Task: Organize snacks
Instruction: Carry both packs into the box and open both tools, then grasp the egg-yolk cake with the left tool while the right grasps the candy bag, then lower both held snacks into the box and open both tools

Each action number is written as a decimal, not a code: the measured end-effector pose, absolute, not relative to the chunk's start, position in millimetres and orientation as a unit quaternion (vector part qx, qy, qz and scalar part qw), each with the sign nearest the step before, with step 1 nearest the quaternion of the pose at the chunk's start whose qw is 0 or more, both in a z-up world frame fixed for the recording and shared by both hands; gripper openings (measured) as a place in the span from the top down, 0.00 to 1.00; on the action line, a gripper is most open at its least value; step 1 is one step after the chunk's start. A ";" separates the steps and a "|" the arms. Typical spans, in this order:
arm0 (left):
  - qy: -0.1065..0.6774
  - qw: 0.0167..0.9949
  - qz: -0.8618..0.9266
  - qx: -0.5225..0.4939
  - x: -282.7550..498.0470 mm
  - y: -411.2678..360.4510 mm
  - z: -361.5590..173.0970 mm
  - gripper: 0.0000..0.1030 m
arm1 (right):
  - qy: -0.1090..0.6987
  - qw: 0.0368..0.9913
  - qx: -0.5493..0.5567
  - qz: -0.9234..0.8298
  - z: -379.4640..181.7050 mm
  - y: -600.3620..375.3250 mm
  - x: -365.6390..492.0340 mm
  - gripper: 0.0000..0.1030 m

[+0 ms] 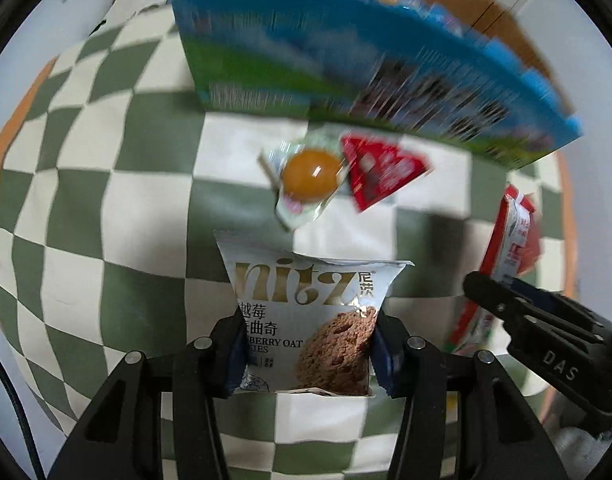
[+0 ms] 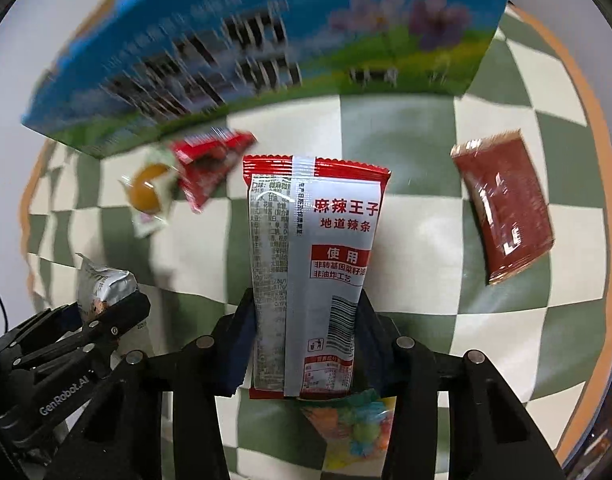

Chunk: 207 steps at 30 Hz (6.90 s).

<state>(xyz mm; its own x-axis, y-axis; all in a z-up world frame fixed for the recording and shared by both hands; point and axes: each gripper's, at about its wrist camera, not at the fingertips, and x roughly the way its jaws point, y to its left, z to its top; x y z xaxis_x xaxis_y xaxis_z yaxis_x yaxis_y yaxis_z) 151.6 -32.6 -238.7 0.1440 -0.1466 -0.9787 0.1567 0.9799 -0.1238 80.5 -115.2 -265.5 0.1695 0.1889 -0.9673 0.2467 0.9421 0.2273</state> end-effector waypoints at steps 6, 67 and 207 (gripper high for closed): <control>0.602 0.785 -0.141 -0.038 167.6 -27.3 -166.8 0.53 | 0.605 0.770 0.200 0.017 -200.1 -145.6 82.8 0.53; 0.564 0.818 -0.101 0.039 403.4 -75.9 -179.9 0.01 | 0.569 0.816 0.056 -0.081 -180.5 -192.5 328.1 0.03; 0.590 0.768 -0.243 -0.059 235.2 -13.1 -129.8 0.56 | 0.622 0.755 0.202 0.044 -167.2 -141.2 94.1 0.47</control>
